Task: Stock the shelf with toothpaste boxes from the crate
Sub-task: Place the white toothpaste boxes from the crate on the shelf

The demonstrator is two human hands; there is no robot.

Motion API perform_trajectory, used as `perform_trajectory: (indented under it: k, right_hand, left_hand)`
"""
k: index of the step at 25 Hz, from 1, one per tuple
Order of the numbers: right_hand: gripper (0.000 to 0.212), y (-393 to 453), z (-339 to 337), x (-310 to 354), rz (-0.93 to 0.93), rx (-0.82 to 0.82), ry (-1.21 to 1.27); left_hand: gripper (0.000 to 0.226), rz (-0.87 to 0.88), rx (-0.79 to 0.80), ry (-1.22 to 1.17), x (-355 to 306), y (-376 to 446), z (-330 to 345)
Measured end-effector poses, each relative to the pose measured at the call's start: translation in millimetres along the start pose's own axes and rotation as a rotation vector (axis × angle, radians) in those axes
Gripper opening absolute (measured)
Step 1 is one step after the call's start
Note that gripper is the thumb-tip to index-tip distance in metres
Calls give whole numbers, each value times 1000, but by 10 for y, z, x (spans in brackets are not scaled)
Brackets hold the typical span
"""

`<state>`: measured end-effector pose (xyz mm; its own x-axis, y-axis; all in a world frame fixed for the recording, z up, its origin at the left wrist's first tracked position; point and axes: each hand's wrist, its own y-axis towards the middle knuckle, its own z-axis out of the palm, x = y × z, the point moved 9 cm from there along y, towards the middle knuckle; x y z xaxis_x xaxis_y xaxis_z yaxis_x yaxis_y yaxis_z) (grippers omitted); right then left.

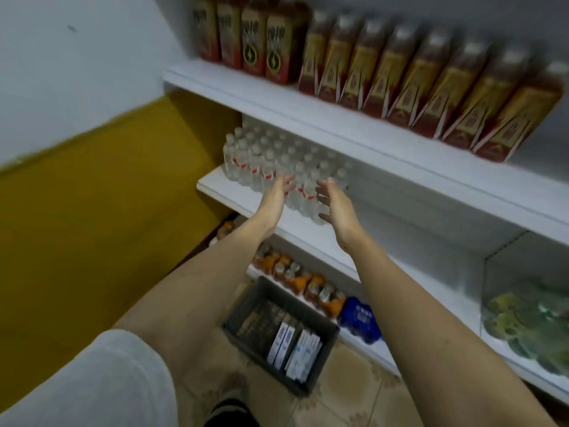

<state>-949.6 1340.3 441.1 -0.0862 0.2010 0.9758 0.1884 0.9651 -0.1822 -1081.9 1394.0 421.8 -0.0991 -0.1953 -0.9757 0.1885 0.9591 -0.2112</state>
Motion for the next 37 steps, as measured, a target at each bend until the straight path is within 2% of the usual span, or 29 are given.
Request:
perform_trajectory:
  k: [8,12,17,21,22,25,27,29,32,37]
  right_hand:
    - [61,48,259,-1918,416,-122,47]
    - [66,-6,445,-2986,620,-195,139]
    - [57,-118,698,-4304,819,-194,168]
    - [36,-170,920,-5665,975,-160,189]
    - [37,-163,983,-6031,1004,-132,188]
    - [43,-113,1165,-7179,1060,-31,101]
    - [34,-26,1242,-7802,1073,-6,-35]
    - [24,150,1285,-8344,999,0,-161]
    - [35,413,1381,-8843,902,57,-258]
    - [45,666,1384,-9271,911,31,-426]
  left_hand:
    - [58,-337,148,33,2031,203,11]
    - [49,-502,224,120,2966,301,-37]
    - [36,-710,196,293,4352,357,59]
    - [29,-793,194,354,5769,327,171]
    - [26,-798,196,390,6135,341,176]
    - [25,-811,258,475,7287,470,267]
    - [32,-797,296,580,7964,597,234]
    - [38,-779,294,662,8466,774,222]
    - [45,-719,242,720,8844,1072,291]
    - [57,-682,237,715,9307,1331,487]
